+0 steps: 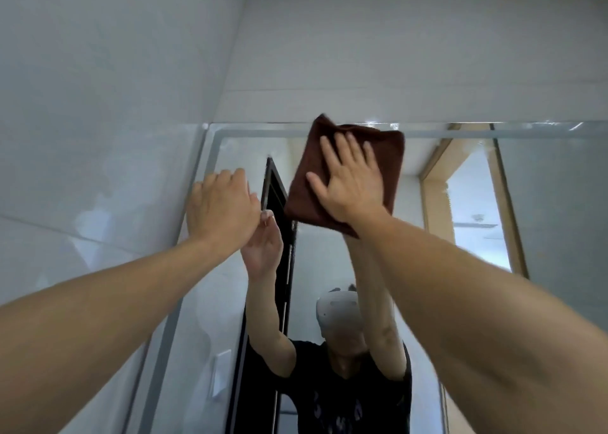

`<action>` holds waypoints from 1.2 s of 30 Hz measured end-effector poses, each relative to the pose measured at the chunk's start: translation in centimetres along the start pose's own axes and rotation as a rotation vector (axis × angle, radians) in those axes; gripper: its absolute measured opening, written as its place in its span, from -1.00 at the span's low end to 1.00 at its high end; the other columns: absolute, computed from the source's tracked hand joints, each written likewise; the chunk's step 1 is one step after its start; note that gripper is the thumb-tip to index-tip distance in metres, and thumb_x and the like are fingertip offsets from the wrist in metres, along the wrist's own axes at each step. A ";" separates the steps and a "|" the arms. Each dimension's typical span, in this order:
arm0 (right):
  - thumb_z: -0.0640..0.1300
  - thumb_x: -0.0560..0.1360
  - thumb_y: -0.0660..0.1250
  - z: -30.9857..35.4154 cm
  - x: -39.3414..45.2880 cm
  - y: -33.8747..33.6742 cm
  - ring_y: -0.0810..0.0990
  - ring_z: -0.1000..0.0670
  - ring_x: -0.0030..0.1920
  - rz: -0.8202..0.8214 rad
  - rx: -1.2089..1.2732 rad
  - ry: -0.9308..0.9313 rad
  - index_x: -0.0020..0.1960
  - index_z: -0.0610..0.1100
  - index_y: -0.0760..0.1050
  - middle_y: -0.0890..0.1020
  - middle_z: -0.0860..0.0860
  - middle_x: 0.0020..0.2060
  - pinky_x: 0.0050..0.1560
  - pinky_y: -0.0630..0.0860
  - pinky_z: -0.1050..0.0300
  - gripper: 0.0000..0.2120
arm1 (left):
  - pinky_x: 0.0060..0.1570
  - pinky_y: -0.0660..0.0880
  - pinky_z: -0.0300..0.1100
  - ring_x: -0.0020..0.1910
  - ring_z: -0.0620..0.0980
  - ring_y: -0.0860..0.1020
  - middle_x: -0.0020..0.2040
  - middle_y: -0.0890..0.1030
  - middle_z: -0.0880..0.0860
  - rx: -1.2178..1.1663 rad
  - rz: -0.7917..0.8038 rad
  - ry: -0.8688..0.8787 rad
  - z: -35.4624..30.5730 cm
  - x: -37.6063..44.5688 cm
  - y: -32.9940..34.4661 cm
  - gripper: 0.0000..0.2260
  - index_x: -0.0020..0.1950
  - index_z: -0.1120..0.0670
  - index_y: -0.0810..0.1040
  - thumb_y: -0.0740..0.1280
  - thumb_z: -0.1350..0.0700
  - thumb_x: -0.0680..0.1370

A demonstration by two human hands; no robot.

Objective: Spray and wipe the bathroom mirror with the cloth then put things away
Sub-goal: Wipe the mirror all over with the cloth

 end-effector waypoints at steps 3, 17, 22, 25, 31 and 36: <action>0.33 0.58 -0.06 -5.7 0.4 -0.8 0.02 -0.08 0.62 -0.041 -0.021 0.101 0.64 -0.03 0.04 0.14 -0.08 0.61 0.60 -0.10 -0.14 -0.26 | 0.07 0.39 0.03 0.02 0.13 0.49 -0.06 0.59 0.08 -0.039 0.006 0.065 -2.0 -0.7 0.7 -0.87 -0.09 0.06 0.41 0.22 0.03 0.60; 0.32 0.59 -0.10 -0.4 4.8 -0.4 -0.06 -0.07 0.63 -0.006 -0.043 0.067 0.65 -0.01 -0.02 0.07 -0.05 0.63 0.59 -0.14 -0.20 -0.28 | 0.04 0.38 -0.04 -0.02 0.05 0.49 -0.04 0.58 0.03 0.047 0.008 0.095 2.3 -0.3 1.0 -0.83 -0.05 0.04 0.44 0.13 0.00 0.63; 0.33 0.58 -0.09 8.1 8.1 1.0 -0.04 -0.08 0.63 0.001 -0.007 -0.052 0.64 -0.01 0.00 0.09 -0.05 0.63 0.59 -0.14 -0.19 -0.27 | -0.24 0.34 -0.09 -0.24 0.04 0.44 -0.12 0.57 0.03 -0.033 0.076 0.006 6.1 -0.8 0.4 -0.87 -0.10 0.00 0.37 0.17 0.05 0.64; 0.33 0.57 -0.07 13.1 9.3 2.0 -0.02 -0.08 0.63 -0.001 0.008 -0.118 0.64 0.00 0.02 0.12 -0.05 0.62 0.59 -0.13 -0.20 -0.27 | -0.26 0.38 -0.07 -0.16 0.16 0.59 -0.13 0.60 0.07 -0.041 0.129 -0.029 7.7 -1.6 -0.1 -0.85 -0.12 0.05 0.45 0.19 0.07 0.61; 0.29 0.58 -0.09 19.2 9.3 3.6 -0.02 -0.09 0.62 0.001 0.010 -0.141 0.64 0.04 0.04 0.10 -0.05 0.62 0.57 -0.13 -0.25 -0.32 | -0.31 0.41 -0.09 -0.16 0.18 0.61 -0.13 0.64 0.13 -0.089 0.190 -0.102 9.5 -5.2 -0.3 -0.81 -0.15 0.09 0.51 0.20 0.05 0.59; 0.30 0.58 -0.04 19.6 5.9 3.1 -0.01 -0.11 0.62 0.010 0.057 -0.152 0.63 0.02 0.06 0.12 -0.08 0.62 0.57 -0.14 -0.27 -0.31 | -0.26 0.42 -0.07 -0.15 0.18 0.62 -0.13 0.64 0.15 -0.052 0.192 -0.122 9.5 -6.4 -0.6 -0.80 -0.13 0.11 0.51 0.20 0.05 0.60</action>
Point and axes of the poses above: each hand's wrist, its own x-axis towards the middle knuckle, its own y-axis out of the palm, z = x × y, the point moved 1 cm from there along x, towards the middle knuckle
